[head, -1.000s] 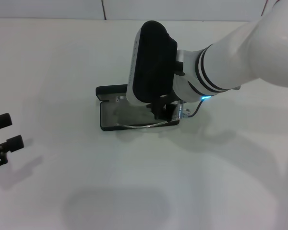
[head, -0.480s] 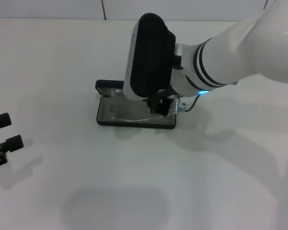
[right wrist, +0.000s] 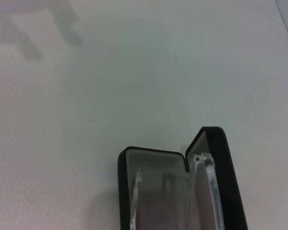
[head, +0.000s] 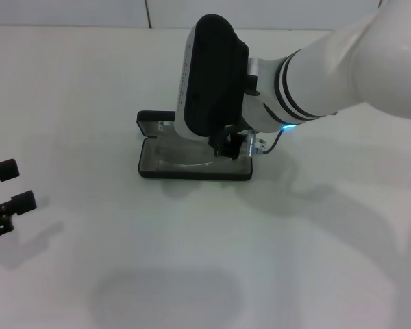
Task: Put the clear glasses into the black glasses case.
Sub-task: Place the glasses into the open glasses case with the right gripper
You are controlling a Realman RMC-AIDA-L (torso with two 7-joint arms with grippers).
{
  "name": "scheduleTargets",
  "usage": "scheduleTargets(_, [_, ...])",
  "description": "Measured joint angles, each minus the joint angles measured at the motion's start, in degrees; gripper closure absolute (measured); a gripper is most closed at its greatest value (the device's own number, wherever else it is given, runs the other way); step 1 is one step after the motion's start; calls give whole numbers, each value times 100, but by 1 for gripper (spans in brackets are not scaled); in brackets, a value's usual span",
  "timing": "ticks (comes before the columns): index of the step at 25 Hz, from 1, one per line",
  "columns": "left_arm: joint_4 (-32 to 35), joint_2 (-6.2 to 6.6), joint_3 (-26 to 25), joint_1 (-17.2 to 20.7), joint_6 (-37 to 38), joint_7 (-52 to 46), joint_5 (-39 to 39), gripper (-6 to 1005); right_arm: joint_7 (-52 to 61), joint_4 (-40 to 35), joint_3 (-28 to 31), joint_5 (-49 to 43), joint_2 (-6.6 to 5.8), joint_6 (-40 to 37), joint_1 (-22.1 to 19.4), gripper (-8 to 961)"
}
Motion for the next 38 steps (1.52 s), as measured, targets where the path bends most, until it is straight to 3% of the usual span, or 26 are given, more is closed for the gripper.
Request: scheduleTargets(38, [-36, -10, 0, -10, -30, -2, 7, 427, 0, -39, 62, 9, 0, 16, -2, 844])
